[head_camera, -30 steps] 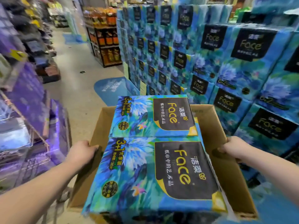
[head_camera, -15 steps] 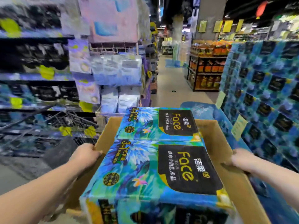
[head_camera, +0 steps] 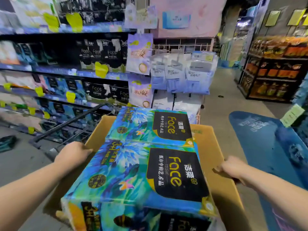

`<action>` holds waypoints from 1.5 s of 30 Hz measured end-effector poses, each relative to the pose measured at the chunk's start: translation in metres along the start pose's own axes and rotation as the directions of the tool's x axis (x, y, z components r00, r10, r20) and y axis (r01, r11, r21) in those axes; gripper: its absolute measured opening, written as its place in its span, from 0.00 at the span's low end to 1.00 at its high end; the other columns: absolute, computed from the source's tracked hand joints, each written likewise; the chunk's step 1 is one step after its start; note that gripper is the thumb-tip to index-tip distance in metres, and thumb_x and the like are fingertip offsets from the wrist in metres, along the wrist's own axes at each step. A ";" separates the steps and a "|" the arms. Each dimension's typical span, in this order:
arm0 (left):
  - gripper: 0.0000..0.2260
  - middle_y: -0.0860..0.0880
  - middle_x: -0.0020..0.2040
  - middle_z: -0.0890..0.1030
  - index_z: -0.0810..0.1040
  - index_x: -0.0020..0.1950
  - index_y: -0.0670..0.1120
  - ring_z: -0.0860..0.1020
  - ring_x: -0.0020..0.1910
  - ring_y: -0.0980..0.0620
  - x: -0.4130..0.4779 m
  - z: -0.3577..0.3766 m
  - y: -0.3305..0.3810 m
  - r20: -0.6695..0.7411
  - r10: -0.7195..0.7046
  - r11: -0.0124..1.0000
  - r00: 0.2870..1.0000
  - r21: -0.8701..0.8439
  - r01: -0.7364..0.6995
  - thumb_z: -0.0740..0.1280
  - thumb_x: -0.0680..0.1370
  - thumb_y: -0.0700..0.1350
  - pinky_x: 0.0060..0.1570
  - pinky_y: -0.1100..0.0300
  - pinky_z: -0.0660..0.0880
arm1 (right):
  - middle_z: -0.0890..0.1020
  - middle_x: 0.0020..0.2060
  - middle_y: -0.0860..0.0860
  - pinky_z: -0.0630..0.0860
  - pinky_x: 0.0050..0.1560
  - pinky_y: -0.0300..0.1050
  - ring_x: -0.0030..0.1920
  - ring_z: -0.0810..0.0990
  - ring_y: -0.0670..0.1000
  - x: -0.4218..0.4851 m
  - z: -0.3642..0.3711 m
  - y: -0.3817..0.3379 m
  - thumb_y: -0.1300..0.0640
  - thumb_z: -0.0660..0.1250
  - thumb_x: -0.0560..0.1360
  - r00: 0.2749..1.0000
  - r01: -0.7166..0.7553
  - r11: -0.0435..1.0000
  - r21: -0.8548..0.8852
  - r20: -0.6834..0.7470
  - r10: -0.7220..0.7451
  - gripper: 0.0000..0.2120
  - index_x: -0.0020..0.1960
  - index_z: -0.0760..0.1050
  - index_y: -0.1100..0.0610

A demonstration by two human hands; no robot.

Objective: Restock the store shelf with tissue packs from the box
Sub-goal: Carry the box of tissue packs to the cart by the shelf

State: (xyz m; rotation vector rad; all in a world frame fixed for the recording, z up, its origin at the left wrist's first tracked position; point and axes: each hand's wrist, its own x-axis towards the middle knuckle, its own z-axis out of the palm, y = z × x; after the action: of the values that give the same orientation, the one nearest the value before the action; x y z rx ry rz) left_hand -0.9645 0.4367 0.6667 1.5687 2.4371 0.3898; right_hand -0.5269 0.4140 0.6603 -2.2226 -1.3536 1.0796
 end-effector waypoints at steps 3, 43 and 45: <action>0.15 0.38 0.47 0.81 0.81 0.49 0.38 0.78 0.45 0.42 0.034 0.005 -0.009 0.004 -0.025 1.000 1.000 0.006 0.025 0.67 0.76 0.51 0.41 0.56 0.70 | 0.80 0.48 0.63 0.75 0.40 0.46 0.43 0.79 0.57 0.034 0.016 -0.028 0.62 0.66 0.75 0.999 0.017 1.000 0.004 0.044 -0.017 0.09 0.53 0.72 0.64; 0.13 0.36 0.50 0.82 0.81 0.53 0.37 0.80 0.51 0.39 0.394 0.174 -0.025 0.524 0.223 0.975 0.822 -0.128 -0.182 0.67 0.77 0.46 0.40 0.58 0.66 | 0.79 0.43 0.57 0.71 0.34 0.36 0.48 0.81 0.56 0.204 0.200 -0.103 0.60 0.65 0.76 0.852 -0.518 0.855 0.023 -0.077 0.518 0.07 0.50 0.78 0.64; 0.13 0.35 0.52 0.81 0.80 0.55 0.36 0.79 0.53 0.38 0.390 0.191 -0.031 0.541 0.190 0.982 0.820 -0.122 -0.147 0.67 0.77 0.44 0.41 0.58 0.67 | 0.77 0.41 0.55 0.69 0.30 0.33 0.47 0.79 0.54 0.217 0.214 -0.089 0.59 0.64 0.77 0.842 -0.539 0.843 -0.002 -0.048 0.538 0.12 0.56 0.76 0.66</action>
State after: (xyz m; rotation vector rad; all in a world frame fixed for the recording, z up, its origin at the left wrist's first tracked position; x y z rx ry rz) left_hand -1.0890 0.7995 0.4618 1.5951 1.8303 0.0356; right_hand -0.6835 0.6223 0.4781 -2.7039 -0.7166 1.1755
